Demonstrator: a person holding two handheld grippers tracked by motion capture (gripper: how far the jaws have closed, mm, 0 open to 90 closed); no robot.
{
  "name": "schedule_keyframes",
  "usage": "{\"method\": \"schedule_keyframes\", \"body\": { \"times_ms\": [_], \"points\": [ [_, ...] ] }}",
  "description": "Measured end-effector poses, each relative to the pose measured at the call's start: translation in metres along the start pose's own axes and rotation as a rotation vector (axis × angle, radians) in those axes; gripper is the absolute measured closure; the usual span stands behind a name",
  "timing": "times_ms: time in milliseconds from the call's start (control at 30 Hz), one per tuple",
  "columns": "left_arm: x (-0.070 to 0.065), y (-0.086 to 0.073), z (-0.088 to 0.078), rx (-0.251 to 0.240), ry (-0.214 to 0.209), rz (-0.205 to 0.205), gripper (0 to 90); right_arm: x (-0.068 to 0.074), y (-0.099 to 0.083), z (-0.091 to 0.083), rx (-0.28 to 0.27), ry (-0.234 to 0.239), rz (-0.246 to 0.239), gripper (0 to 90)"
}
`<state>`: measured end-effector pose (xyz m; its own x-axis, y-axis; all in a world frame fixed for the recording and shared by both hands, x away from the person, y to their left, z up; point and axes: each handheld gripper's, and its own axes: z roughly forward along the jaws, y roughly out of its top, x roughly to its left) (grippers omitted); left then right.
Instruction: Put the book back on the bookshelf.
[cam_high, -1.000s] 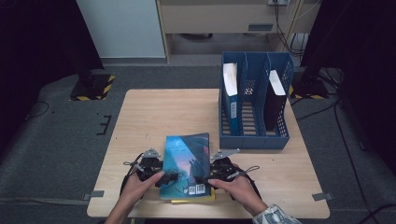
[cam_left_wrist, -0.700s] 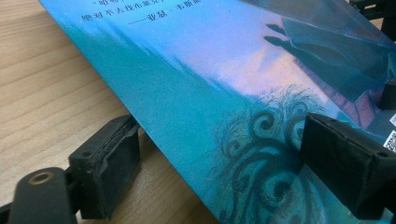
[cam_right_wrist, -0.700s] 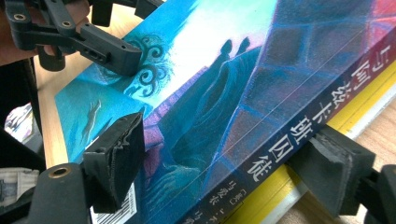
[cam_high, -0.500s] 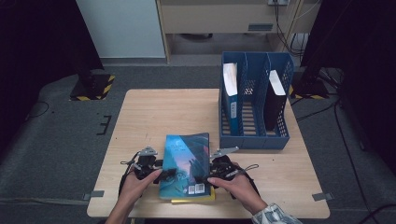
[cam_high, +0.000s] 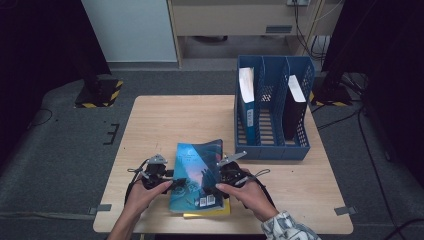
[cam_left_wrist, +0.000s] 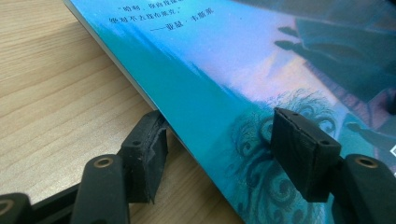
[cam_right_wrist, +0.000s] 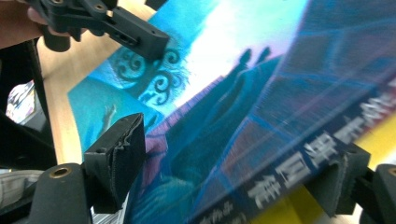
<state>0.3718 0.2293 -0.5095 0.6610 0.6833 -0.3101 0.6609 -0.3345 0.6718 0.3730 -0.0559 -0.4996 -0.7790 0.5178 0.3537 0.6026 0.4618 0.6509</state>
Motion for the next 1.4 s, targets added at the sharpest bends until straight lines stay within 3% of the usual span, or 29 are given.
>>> {"method": "schedule_keyframes", "body": {
  "times_ms": [233, 767, 967, 1133, 1400],
  "points": [
    [0.002, 0.000, -0.002, -0.007, 0.001, -0.008, 39.7, -0.002, 0.004, 0.011, 0.046, 0.005, 0.020, 20.8],
    [0.010, 0.006, -0.001, 0.023, -0.032, -0.012, 42.3, -0.018, 0.006, 0.011, 0.033, 0.058, 0.048, 23.5],
    [0.011, 0.010, 0.004, 0.054, -0.043, -0.001, 36.3, -0.016, 0.002, 0.011, 0.006, 0.046, 0.028, 23.7],
    [0.010, 0.010, 0.008, 0.065, -0.053, 0.008, 25.8, -0.014, 0.001, 0.012, -0.002, 0.030, 0.027, 23.4],
    [0.009, 0.011, 0.008, 0.070, -0.044, -0.009, 26.2, -0.012, 0.001, 0.012, 0.000, 0.028, 0.023, 21.3]
  ]
}}
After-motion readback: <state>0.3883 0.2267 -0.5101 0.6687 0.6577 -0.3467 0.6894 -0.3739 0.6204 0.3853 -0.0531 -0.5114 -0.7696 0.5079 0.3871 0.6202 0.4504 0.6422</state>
